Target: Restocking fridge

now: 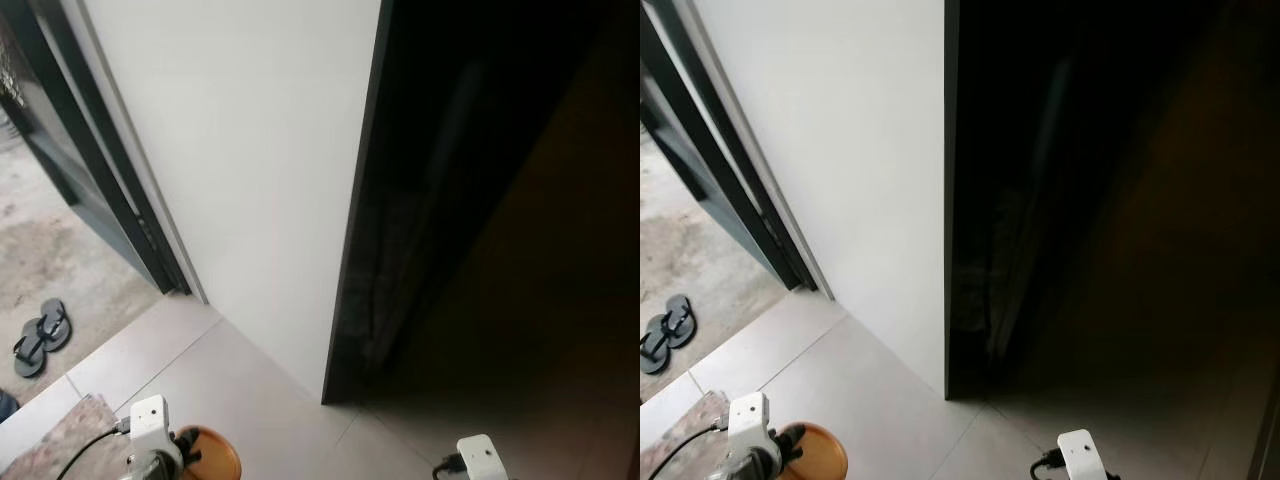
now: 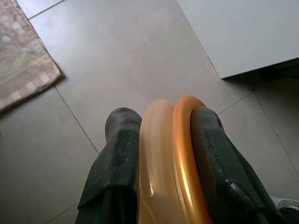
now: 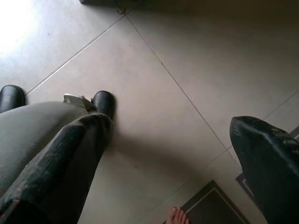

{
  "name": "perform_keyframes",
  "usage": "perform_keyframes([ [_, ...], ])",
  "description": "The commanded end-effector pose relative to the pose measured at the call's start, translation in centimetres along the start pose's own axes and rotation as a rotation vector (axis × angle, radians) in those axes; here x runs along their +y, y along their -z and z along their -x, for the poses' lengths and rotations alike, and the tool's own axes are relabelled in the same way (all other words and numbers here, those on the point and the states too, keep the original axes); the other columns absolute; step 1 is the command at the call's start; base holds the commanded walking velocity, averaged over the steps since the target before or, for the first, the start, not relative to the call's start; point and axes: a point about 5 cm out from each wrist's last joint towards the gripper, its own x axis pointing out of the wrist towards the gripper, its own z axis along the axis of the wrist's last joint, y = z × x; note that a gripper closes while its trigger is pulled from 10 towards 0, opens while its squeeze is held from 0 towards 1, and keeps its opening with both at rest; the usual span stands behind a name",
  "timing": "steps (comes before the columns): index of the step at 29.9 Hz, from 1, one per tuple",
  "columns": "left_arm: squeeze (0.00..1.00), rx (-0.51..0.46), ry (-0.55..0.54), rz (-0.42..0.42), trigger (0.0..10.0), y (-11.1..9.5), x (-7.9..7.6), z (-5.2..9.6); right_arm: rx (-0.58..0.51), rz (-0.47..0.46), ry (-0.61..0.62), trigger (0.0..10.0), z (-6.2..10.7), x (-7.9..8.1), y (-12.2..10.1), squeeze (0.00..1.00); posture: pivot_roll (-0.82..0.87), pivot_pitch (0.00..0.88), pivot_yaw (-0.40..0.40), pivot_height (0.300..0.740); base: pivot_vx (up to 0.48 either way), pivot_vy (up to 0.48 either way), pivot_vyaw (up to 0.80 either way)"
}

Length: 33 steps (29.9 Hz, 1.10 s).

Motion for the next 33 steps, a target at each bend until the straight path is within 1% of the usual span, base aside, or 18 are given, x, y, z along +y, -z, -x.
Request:
perform_keyframes([
  [1,0.00,0.043,-0.016,-0.014,10.0,1.2,0.6,0.3,0.030,-0.003,0.000,10.0,0.2,0.1,1.0,0.00,0.02,0.081,0.012,0.740,0.000,0.000,-0.77],
  [9,0.00,0.053,-0.013,-0.017,10.0,1.7,0.3,0.3,0.013,-0.047,0.041,10.0,0.2,-0.1,1.1,0.00,-0.01,0.082,0.019,0.740,0.000,0.000,-0.07],
  [11,0.00,0.059,-0.008,-0.034,10.0,1.9,0.2,0.3,-0.008,-0.051,0.071,10.0,0.2,-0.2,1.0,0.00,-0.01,0.080,0.023,0.740,0.000,0.000,0.00],
  [13,0.00,0.060,-0.006,-0.038,10.0,2.0,0.1,0.3,-0.048,-0.070,0.150,10.0,0.3,-0.5,0.9,0.00,-0.02,0.082,0.024,0.740,0.000,0.000,0.00],
  [15,0.00,0.063,-0.004,-0.040,10.0,2.1,0.1,0.3,-0.094,-0.104,0.254,10.0,0.5,-0.9,0.8,0.00,-0.03,0.080,0.028,0.740,0.000,0.000,0.00],
  [16,0.00,0.065,-0.002,-0.044,10.0,2.2,0.0,0.3,-0.114,-0.120,0.275,10.0,0.6,-0.9,0.7,0.00,-0.03,0.080,0.028,0.740,0.000,0.000,0.00],
  [18,0.00,0.068,0.000,-0.048,10.0,2.3,-0.1,0.4,-0.143,-0.147,0.299,10.0,0.7,-1.0,0.6,0.00,-0.03,0.080,0.028,0.740,0.000,0.000,0.00],
  [19,0.00,0.069,0.002,-0.050,10.0,2.4,-0.1,0.4,-0.165,-0.181,0.312,10.0,0.8,-1.0,0.6,0.00,-0.04,0.077,0.028,0.740,0.000,0.000,0.00],
  [20,0.00,0.071,0.003,-0.051,10.0,2.6,-0.2,0.4,-0.209,-0.243,0.332,10.0,0.9,-1.0,0.5,0.00,-0.04,0.074,0.028,0.740,0.000,0.000,0.00],
  [25,0.00,0.081,0.006,-0.062,10.0,3.1,-0.4,0.5,-0.282,-0.298,0.374,10.0,1.2,-1.0,0.2,0.00,-0.05,0.071,0.028,0.740,0.000,0.000,0.00],
  [27,0.00,0.082,0.006,-0.063,10.0,3.1,-0.4,0.5,-0.291,-0.300,0.376,10.0,1.3,-1.0,0.2,0.00,-0.05,0.071,0.028,0.740,0.000,0.000,0.00],
  [28,0.00,0.083,0.007,-0.065,10.0,3.2,-0.5,0.5,-0.440,-0.299,0.438,10.0,1.8,-6.1,-5.4,0.00,-0.04,0.067,0.027,0.740,0.000,0.000,0.00],
  [29,0.00,0.085,0.008,-0.067,10.0,3.3,-0.6,0.5,-0.510,-0.300,0.463,10.0,2.4,-7.8,-7.7,0.00,-0.04,0.065,0.025,0.740,0.000,0.000,0.00],
  [30,0.00,0.085,0.008,-0.067,10.0,3.3,-0.6,0.5,-0.510,-0.300,0.463,10.0,2.4,-7.8,-7.7,0.00,-0.04,0.065,0.025,0.740,0.000,0.000,0.00],
  [31,0.00,0.086,0.009,-0.070,10.0,3.4,-0.7,0.5,-0.600,-0.309,0.489,10.0,3.2,-9.0,-9.9,0.00,-0.05,0.062,0.024,0.740,0.000,0.000,0.00],
  [32,0.00,0.087,0.010,-0.071,10.0,3.5,-0.8,0.5,-0.674,-0.344,0.507,10.0,3.7,-9.3,-10.9,0.00,-0.04,0.059,0.024,0.740,0.000,0.000,0.00],
  [33,0.00,0.087,0.010,-0.071,10.0,3.5,-0.8,0.5,-0.674,-0.344,0.507,10.0,3.7,-9.3,-10.9,0.00,-0.04,0.059,0.024,0.740,0.000,0.000,0.00],
])
